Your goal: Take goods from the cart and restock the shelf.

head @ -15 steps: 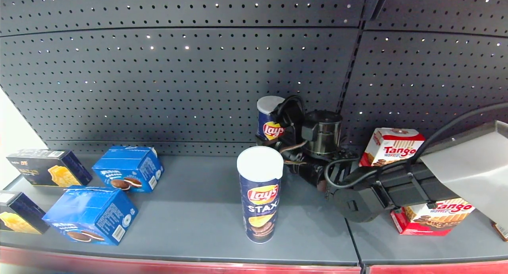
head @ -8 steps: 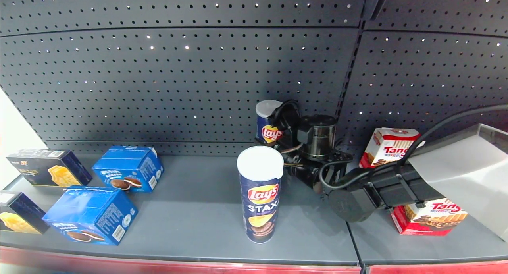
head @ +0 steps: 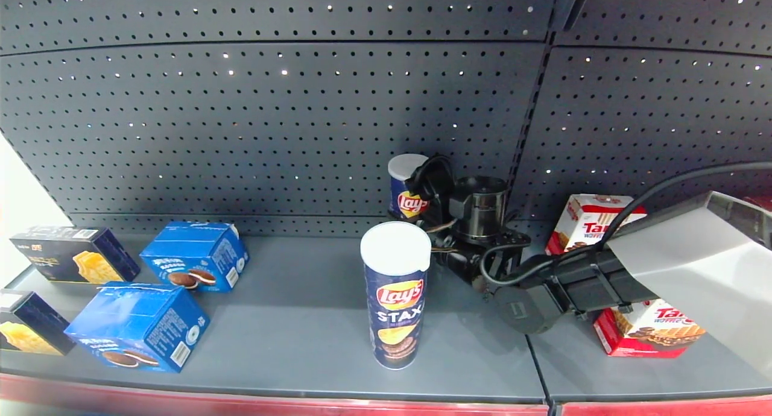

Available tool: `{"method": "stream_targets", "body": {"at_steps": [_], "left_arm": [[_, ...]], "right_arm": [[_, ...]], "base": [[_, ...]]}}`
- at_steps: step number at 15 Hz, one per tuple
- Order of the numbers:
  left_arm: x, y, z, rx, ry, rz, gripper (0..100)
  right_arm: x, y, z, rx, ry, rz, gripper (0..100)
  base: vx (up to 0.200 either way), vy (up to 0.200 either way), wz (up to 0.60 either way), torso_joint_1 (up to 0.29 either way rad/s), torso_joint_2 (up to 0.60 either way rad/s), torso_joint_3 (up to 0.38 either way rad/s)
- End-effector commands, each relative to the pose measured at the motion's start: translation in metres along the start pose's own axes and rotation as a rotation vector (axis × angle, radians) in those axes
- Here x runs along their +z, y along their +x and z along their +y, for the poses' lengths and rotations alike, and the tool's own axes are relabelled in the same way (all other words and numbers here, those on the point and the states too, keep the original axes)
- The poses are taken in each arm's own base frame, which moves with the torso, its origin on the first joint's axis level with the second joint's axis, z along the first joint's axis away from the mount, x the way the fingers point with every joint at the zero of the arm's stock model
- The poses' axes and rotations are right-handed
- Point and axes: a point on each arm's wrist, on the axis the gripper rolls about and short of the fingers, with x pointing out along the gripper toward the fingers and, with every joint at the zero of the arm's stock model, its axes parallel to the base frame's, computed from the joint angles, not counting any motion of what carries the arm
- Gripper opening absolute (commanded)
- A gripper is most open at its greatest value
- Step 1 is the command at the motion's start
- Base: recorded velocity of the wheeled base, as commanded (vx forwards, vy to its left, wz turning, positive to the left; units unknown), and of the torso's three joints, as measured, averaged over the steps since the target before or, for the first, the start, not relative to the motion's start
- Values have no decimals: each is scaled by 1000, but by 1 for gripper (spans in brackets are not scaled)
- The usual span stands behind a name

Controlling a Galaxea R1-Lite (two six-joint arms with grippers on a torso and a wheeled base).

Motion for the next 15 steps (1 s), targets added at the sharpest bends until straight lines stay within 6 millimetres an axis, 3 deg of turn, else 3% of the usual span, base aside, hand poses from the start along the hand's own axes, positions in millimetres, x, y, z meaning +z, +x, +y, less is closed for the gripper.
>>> {"method": "stream_targets", "body": {"at_steps": [1, 4, 9, 10, 15], "left_arm": [[0, 0, 0, 1, 0, 2, 100], [0, 0, 0, 1, 1, 2, 100], [0, 0, 0, 1, 1, 2, 100], [0, 0, 0, 1, 1, 2, 100], [0, 0, 0, 1, 0, 2, 100]], "right_arm": [[-2, 0, 0, 0, -2, 7, 100], [-2, -7, 4, 10, -4, 17, 100], [-3, -55, 1, 5, -18, 71, 100], [-3, -55, 1, 5, -18, 71, 100], [18, -120, -19, -51, -31, 65, 100]], "base": [[0, 0, 0, 0, 0, 0], [0, 0, 0, 0, 0, 0], [0, 0, 0, 0, 0, 0], [0, 0, 0, 0, 0, 0], [0, 0, 0, 0, 0, 0]]}}
